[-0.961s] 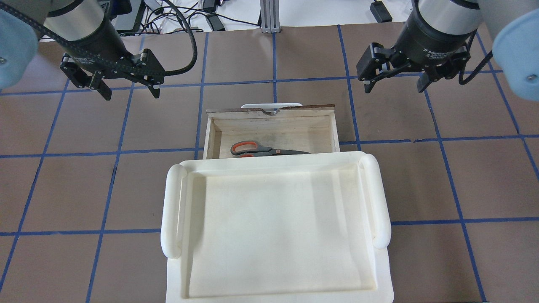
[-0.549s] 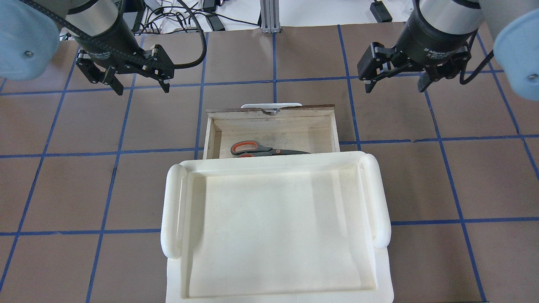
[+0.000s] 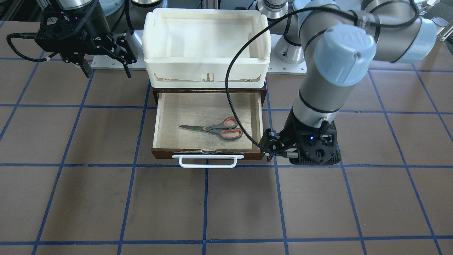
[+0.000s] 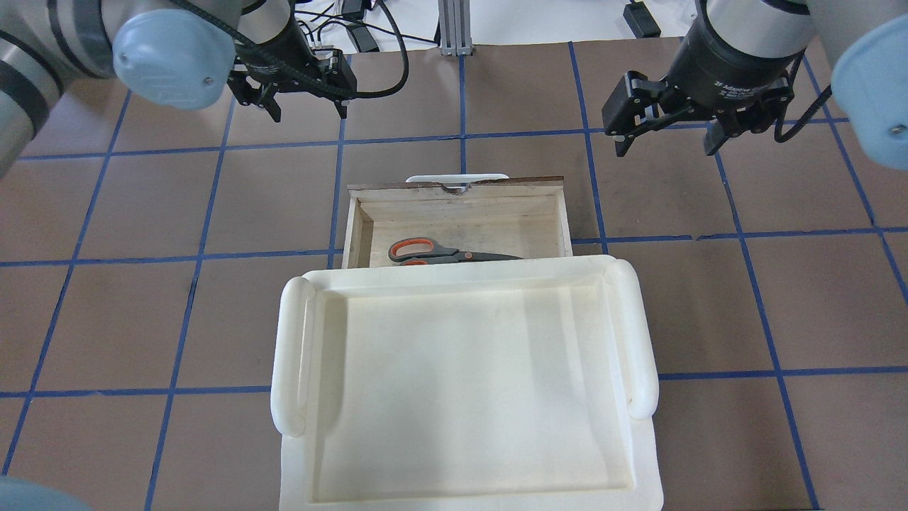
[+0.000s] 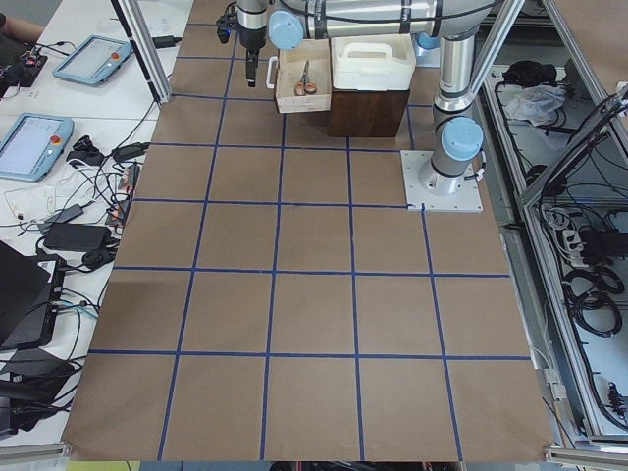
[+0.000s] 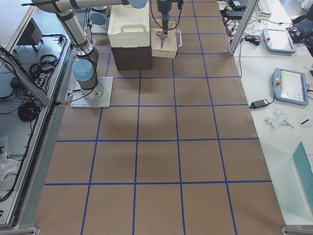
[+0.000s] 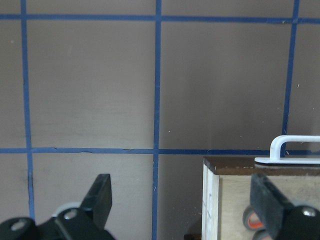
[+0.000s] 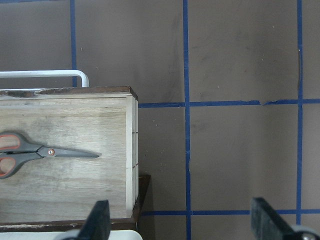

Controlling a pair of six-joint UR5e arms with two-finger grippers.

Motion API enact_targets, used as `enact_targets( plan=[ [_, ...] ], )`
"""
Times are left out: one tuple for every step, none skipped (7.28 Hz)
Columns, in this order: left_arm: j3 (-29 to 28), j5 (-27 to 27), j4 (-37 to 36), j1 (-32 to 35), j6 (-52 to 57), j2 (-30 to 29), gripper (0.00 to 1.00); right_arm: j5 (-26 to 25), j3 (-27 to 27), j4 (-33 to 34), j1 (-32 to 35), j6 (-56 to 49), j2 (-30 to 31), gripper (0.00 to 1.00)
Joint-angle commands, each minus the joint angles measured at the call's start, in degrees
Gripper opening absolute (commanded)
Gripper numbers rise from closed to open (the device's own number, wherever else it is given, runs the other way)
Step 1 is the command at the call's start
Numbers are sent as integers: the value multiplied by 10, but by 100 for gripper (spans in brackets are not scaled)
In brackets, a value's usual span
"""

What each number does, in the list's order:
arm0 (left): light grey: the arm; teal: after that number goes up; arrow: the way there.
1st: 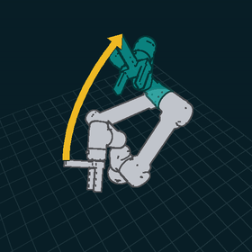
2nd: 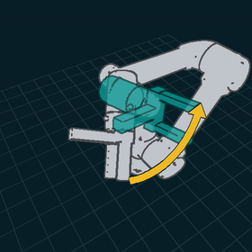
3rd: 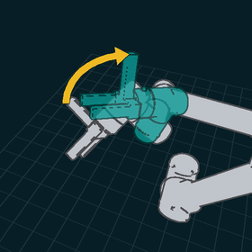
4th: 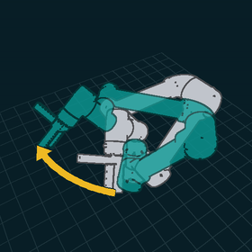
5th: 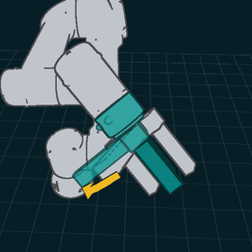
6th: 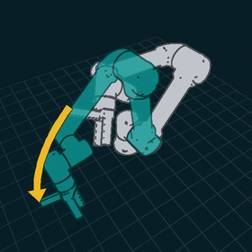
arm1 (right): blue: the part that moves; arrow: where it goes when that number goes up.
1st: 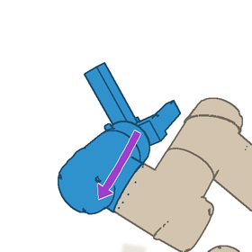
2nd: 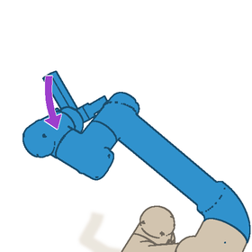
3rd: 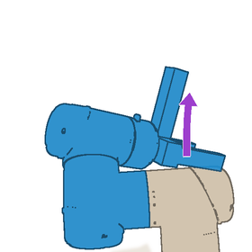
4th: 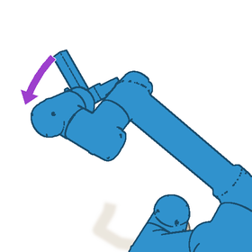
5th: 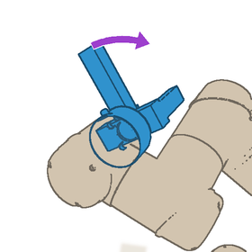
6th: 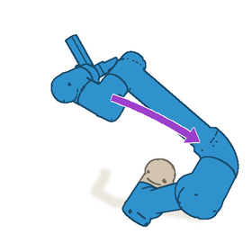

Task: Put scissors in drawer and close it
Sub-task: 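Move the left gripper over the white drawer handle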

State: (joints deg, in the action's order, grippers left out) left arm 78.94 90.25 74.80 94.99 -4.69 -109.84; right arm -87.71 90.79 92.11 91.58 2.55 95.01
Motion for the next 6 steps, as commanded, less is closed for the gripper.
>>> enact_targets(
  plan=[
    [-68,-1,-5,19,-11,-79,100,0,0,0,0,0,0,100],
    [-76,-3,-21,28,-32,-106,100,-1,0,-2,0,0,0,100],
    [-77,-16,-58,49,-32,-137,100,-1,0,-2,0,0,0,100],
    [-77,-15,-55,59,-27,-148,100,-1,1,-2,0,-1,0,100],
    [-77,-17,-41,61,-24,-157,100,-1,1,-2,0,-1,0,100],
    [-77,-17,-19,64,-24,-158,100,0,1,-2,0,-1,0,100]
  ],
)
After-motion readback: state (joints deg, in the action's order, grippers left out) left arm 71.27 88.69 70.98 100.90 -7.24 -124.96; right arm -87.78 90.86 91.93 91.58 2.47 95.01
